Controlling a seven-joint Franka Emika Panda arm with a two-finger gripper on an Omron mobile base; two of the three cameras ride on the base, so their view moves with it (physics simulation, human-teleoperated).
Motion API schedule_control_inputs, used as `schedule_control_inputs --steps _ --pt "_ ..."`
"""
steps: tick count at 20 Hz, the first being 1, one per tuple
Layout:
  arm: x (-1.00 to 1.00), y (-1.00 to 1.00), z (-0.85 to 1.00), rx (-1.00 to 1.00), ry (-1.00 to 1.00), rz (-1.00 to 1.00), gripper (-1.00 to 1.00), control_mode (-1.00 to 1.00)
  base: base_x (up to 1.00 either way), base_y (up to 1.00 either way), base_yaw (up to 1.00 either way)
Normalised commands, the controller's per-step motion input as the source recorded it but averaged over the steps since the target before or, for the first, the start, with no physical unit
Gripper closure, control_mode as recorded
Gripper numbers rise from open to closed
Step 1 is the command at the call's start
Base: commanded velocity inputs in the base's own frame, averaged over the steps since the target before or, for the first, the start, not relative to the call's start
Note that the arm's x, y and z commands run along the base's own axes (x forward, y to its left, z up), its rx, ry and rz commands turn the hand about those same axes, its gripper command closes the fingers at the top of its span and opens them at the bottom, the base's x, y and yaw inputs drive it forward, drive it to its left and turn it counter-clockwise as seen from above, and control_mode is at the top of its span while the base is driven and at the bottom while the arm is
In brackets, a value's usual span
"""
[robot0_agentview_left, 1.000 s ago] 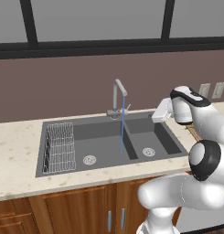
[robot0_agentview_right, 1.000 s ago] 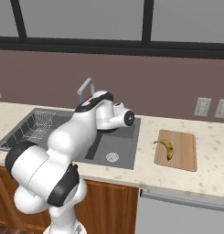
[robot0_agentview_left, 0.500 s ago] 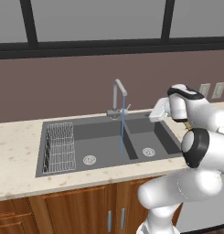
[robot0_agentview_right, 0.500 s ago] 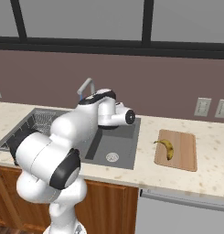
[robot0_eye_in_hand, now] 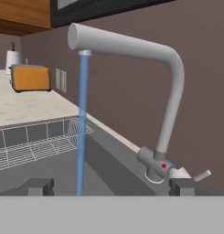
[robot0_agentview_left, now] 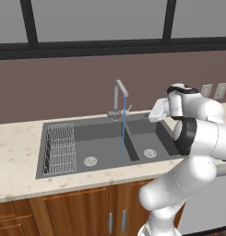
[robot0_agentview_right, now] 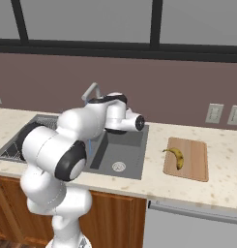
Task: Pick the banana from the sink and place it on the cutting board to airdry. Then turn off the sink faucet.
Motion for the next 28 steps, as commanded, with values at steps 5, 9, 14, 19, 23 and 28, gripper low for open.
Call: schedule_control_inputs --steps 5,9,14,19,23,28 --pt "0.29 0.00 0.00 0.00 0.00 0.02 -1.00 -1.00 0.00 0.00 0.00" --pt "0.27 0.00 -0.14 0.00 0.00 0.01 -1.00 -1.00 0.00 0.00 0.00" --pt "0.28 0.00 -0.16 0.00 0.00 0.01 -1.00 -1.00 0.00 0.00 0.00" --pt "0.31 0.01 -0.09 0.00 0.00 0.01 -1.00 -1.00 0.00 0.00 0.00" --pt "0.32 0.00 -0.12 0.01 0.00 0.01 -1.00 -1.00 0.00 0.00 0.00" --pt "0.27 0.00 -0.17 0.00 0.00 0.01 -1.00 -1.00 0.00 0.00 0.00"
